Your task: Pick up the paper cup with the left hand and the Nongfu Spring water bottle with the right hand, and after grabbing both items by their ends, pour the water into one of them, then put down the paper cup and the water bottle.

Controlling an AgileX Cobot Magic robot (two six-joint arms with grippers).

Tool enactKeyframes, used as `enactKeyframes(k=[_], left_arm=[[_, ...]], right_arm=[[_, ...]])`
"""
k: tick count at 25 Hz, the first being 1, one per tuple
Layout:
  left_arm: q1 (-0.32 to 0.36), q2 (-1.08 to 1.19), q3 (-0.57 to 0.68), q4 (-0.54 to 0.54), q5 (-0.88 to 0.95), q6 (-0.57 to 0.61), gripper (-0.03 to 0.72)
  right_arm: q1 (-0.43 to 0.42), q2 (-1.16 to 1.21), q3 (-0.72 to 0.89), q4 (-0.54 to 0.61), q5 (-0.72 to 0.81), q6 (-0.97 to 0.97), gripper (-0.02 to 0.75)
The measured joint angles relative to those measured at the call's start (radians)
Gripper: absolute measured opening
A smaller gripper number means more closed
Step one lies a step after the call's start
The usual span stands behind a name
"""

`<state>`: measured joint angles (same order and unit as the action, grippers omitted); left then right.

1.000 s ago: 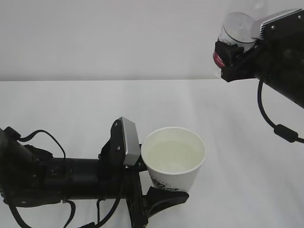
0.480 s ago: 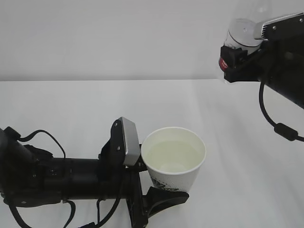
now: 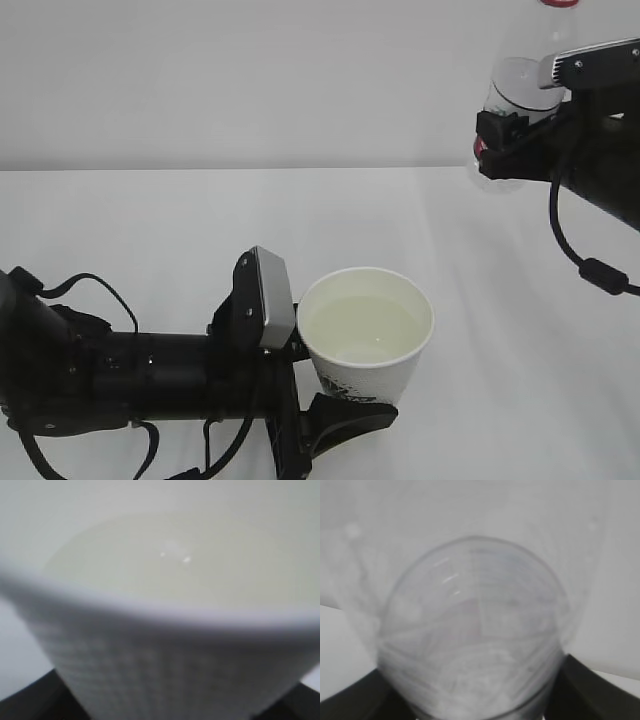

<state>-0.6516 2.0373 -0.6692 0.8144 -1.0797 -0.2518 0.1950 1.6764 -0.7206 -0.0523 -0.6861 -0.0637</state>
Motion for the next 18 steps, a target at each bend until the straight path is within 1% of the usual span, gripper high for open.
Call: enactKeyframes(k=[7, 18], left_arm=[[0.000, 0.000, 0.000, 0.000, 0.000, 0.000, 0.546], [0.000, 0.000, 0.000, 0.000, 0.000, 0.000, 0.546]], right_arm=[[0.000, 0.000, 0.000, 0.094, 0.032, -0.059, 0.476], [0.000, 0.008, 0.000, 0.138, 0.050, -0.097, 0.476]])
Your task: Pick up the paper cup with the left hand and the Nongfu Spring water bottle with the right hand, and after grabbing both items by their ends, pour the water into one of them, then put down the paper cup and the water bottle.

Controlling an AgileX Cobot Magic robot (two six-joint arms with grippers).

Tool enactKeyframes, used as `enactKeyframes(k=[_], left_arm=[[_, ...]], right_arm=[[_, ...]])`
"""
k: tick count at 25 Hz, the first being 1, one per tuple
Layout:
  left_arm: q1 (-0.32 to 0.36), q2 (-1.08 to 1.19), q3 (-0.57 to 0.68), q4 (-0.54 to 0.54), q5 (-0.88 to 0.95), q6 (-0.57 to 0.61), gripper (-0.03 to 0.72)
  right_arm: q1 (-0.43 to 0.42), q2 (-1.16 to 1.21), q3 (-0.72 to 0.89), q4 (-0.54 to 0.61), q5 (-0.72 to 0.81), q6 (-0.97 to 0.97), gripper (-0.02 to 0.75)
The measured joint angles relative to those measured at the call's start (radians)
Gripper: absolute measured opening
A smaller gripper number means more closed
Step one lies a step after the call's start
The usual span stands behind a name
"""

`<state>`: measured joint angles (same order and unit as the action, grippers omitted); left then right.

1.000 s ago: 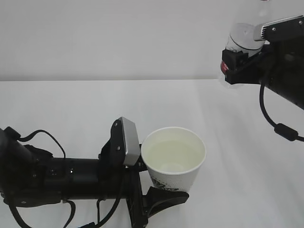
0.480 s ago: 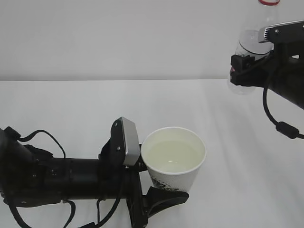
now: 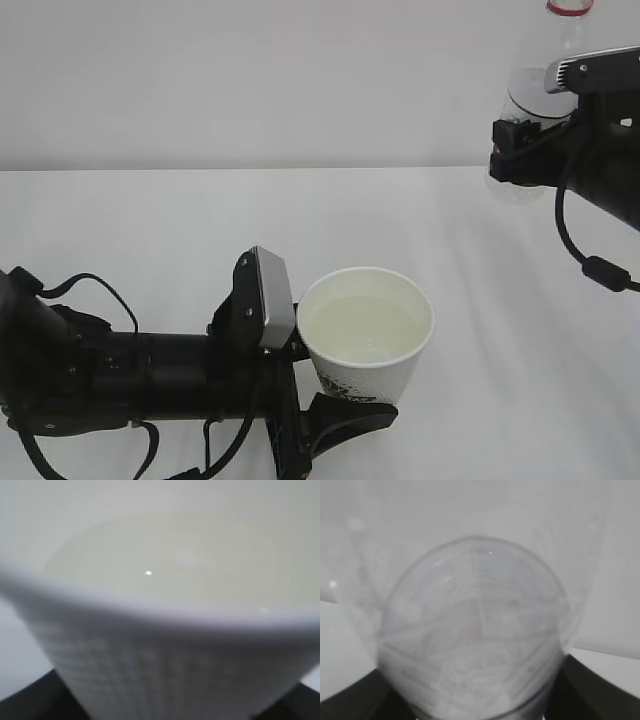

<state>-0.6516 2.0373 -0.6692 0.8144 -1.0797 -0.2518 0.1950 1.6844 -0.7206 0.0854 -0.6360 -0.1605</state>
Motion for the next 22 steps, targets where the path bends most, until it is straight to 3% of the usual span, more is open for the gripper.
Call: enactKeyframes(k=[10, 22], left_arm=[[0.000, 0.000, 0.000, 0.000, 0.000, 0.000, 0.546], [0.000, 0.000, 0.000, -0.004, 0.000, 0.000, 0.546]], right_arm=[[-0.004, 0.093, 0.000, 0.048, -0.036, -0.008, 0.476], [-0.083, 0.093, 0.000, 0.090, -0.033, -0.009, 0.476]])
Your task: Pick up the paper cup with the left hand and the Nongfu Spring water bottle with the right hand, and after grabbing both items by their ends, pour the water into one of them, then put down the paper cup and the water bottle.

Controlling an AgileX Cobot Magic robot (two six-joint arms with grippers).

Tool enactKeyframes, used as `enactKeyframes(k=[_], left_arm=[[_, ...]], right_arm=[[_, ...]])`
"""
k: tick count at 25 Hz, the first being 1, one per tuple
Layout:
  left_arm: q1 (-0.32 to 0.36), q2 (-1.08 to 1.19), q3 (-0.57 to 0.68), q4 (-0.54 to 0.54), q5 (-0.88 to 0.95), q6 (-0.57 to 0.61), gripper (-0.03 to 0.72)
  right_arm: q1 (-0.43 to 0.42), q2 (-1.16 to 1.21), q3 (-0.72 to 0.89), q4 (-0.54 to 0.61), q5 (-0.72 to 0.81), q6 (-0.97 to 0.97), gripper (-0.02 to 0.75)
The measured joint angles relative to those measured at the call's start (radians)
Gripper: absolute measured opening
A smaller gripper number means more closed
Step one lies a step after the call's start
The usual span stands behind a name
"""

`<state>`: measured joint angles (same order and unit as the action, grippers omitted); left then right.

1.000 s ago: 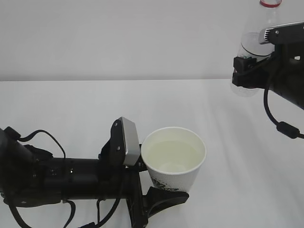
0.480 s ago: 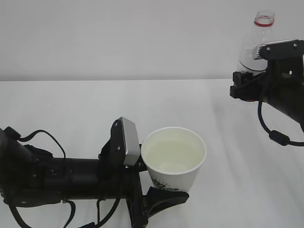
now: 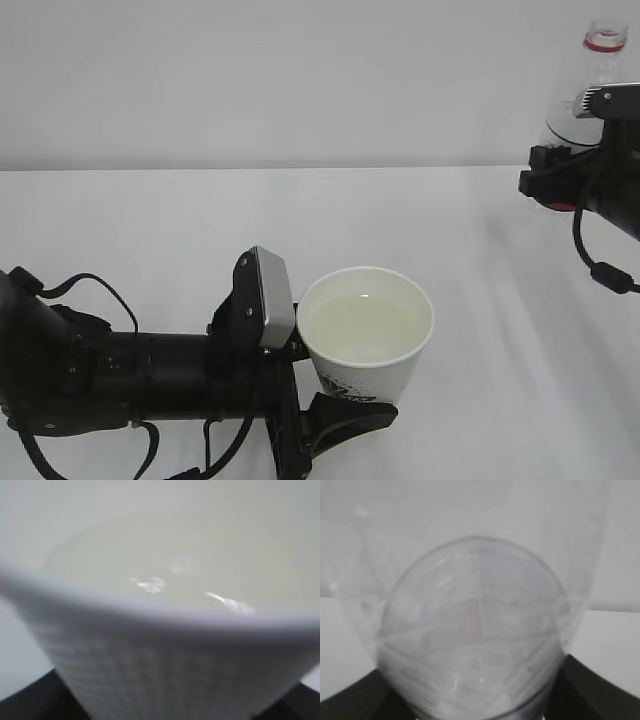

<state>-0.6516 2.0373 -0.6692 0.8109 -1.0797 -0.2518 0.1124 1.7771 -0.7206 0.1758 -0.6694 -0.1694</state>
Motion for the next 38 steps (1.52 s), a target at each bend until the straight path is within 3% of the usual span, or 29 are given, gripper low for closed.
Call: enactKeyframes(k=[20, 38], left_arm=[[0.000, 0.000, 0.000, -0.008, 0.000, 0.000, 0.546], [0.000, 0.000, 0.000, -0.008, 0.000, 0.000, 0.546]], right_arm=[[-0.002, 0.097, 0.000, -0.087, -0.016, 0.145, 0.476], [-0.002, 0.167, -0.002, -0.109, -0.035, 0.163, 0.476]])
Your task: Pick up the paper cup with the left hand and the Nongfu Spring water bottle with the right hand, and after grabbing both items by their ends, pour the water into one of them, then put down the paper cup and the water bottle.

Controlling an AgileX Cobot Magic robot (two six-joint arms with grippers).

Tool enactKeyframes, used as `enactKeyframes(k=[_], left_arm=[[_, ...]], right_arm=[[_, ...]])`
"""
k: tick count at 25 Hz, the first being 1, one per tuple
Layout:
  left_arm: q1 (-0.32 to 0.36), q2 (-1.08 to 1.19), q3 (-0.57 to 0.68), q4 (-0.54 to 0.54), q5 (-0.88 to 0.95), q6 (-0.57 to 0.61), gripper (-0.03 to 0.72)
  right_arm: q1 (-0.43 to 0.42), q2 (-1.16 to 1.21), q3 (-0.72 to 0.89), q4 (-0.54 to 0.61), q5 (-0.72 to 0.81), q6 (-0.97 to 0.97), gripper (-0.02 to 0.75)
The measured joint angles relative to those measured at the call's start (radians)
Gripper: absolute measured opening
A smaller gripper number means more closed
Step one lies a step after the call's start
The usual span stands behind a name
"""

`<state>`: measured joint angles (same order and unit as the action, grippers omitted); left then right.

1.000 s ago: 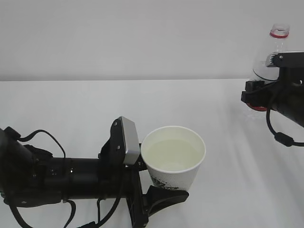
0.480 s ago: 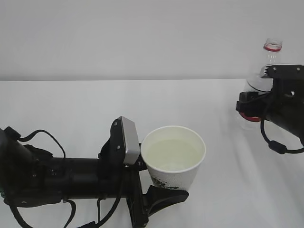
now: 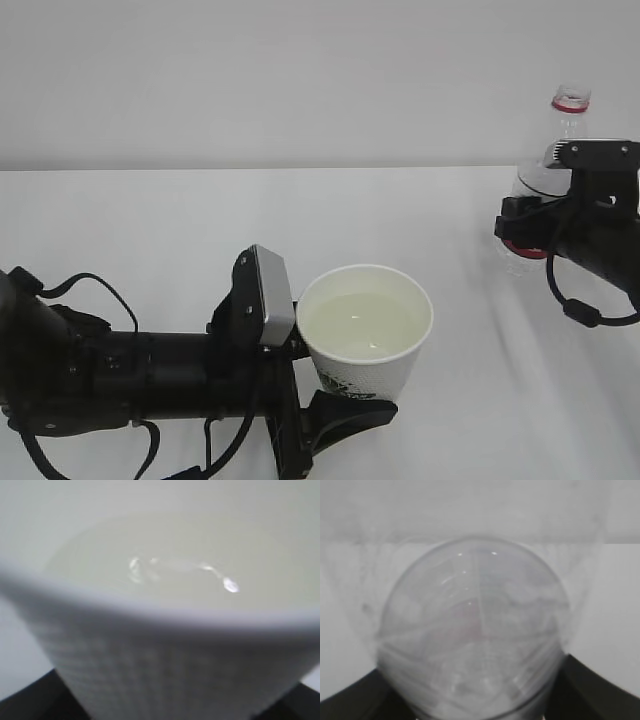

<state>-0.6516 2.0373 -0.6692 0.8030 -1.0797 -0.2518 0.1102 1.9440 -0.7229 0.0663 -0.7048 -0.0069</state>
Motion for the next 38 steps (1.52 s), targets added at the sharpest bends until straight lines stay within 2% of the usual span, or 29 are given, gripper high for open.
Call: enactKeyframes(k=[2, 7, 10, 20, 38], left_arm=[[0.000, 0.000, 0.000, 0.000, 0.000, 0.000, 0.546], [0.000, 0.000, 0.000, 0.000, 0.000, 0.000, 0.546], [0.000, 0.000, 0.000, 0.000, 0.000, 0.000, 0.546], [0.000, 0.000, 0.000, 0.000, 0.000, 0.000, 0.546], [0.000, 0.000, 0.000, -0.002, 0.000, 0.000, 0.545]], right_arm=[[0.000, 0.000, -0.001, -0.020, 0.002, 0.007, 0.487], [0.000, 0.000, -0.002, -0.048, 0.002, 0.007, 0.620], [0.000, 0.000, -0.002, -0.048, 0.002, 0.007, 0.652], [0.000, -0.054, -0.002, -0.048, 0.064, 0.012, 0.661], [0.000, -0.223, -0.002, -0.109, 0.344, 0.110, 0.661]])
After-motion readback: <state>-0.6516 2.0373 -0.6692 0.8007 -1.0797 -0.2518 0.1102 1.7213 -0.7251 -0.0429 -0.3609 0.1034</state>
